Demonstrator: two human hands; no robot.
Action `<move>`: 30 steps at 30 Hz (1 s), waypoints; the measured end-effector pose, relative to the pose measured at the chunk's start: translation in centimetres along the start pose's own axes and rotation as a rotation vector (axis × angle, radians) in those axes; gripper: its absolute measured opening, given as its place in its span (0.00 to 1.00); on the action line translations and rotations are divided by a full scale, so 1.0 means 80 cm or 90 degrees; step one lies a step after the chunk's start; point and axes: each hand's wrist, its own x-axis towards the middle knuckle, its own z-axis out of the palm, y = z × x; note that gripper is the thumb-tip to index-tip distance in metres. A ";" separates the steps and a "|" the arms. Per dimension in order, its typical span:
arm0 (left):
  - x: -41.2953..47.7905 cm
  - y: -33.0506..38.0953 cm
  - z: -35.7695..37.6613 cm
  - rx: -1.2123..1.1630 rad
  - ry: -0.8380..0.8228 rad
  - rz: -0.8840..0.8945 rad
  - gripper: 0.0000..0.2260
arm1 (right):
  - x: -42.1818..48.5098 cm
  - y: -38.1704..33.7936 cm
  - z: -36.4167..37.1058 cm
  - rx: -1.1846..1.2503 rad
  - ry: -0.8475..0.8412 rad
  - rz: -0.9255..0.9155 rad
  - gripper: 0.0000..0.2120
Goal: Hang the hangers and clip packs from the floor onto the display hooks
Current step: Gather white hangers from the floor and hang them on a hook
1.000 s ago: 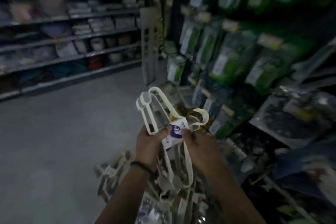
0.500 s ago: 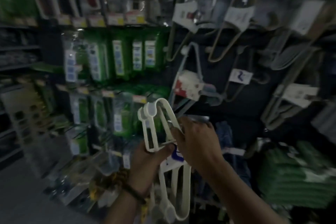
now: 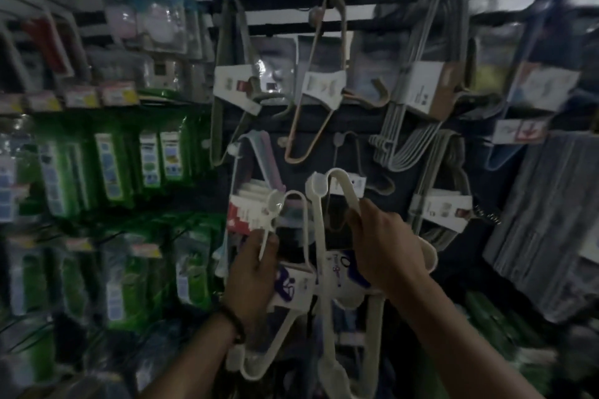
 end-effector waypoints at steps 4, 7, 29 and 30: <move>0.056 0.011 0.013 0.040 0.000 0.084 0.13 | 0.053 0.057 -0.015 -0.038 0.014 0.013 0.12; 0.083 0.023 0.008 0.098 -0.038 0.134 0.13 | 0.085 0.074 -0.018 -0.084 -0.002 -0.006 0.08; 0.148 0.051 0.078 0.247 -0.095 0.127 0.10 | 0.250 0.105 0.088 -0.176 -0.033 0.033 0.17; 0.147 0.050 0.078 0.245 -0.093 0.108 0.09 | 0.257 0.105 0.091 -0.197 -0.052 0.030 0.18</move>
